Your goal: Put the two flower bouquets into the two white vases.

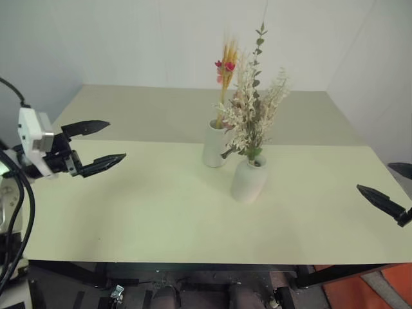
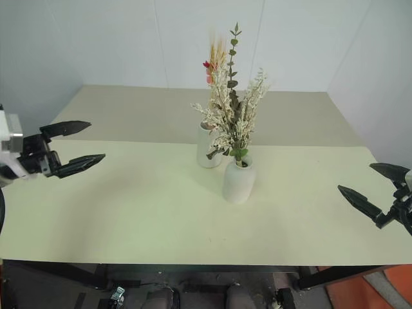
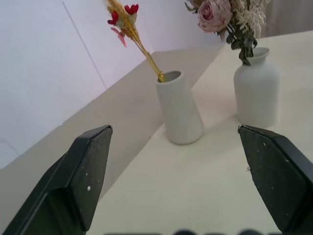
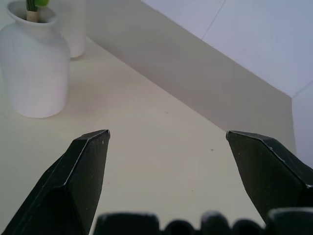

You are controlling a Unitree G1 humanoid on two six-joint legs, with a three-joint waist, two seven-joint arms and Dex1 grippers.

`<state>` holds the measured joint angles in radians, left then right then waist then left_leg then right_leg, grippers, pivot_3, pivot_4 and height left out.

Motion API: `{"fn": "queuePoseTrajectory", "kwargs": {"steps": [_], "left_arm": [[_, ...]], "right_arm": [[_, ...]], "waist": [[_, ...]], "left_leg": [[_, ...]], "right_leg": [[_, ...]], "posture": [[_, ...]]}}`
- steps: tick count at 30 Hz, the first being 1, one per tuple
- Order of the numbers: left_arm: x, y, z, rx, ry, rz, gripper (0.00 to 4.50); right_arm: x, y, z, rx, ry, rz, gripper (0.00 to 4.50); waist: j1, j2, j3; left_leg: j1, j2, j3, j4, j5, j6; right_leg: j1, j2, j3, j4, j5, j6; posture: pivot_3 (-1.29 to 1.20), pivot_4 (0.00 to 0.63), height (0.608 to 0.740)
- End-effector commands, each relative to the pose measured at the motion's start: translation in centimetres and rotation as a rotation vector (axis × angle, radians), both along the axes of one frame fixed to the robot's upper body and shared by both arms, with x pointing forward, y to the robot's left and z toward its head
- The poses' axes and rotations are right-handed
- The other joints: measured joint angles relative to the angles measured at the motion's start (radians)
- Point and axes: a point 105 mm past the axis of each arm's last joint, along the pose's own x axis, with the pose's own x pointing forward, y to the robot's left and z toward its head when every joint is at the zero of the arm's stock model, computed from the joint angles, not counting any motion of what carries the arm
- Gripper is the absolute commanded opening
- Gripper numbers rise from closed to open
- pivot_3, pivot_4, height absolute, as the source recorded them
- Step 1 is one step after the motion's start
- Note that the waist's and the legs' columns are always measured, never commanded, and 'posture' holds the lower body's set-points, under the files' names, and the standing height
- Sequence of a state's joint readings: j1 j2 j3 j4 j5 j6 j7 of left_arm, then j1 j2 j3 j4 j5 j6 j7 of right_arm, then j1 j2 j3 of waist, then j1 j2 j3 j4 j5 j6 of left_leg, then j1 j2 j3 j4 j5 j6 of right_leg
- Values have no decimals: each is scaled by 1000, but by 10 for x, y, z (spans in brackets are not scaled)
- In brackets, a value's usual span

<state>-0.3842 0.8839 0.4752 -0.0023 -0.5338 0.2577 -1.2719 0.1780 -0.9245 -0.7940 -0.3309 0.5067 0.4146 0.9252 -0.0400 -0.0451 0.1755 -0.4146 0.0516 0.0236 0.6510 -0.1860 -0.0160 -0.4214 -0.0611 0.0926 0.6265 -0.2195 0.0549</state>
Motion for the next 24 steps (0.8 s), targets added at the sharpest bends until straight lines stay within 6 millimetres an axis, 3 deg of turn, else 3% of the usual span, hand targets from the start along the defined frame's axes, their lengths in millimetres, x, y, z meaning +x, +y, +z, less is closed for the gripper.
{"fn": "queuePoseTrajectory", "kwargs": {"steps": [1,18,24], "left_arm": [[-18,4,22,31,-77,46,4486],[-77,35,25,73,-88,293,4486],[-89,41,32,91,-104,330,4486]], "right_arm": [[11,-4,6,-38,6,5,4500],[50,0,16,-65,-27,248,4500],[55,-15,23,-80,-14,225,4500]], "waist": [[0,0,0],[-8,0,0],[-3,1,1]], "left_leg": [[0,0,0,0,0,0],[3,1,3,-3,0,0],[3,1,4,-4,0,0]], "right_leg": [[0,0,0,0,0,0],[-2,0,1,1,-2,-3],[-3,0,1,2,-3,-4]], "posture": [[0,150,740],[0,150,740],[0,150,740]]}}
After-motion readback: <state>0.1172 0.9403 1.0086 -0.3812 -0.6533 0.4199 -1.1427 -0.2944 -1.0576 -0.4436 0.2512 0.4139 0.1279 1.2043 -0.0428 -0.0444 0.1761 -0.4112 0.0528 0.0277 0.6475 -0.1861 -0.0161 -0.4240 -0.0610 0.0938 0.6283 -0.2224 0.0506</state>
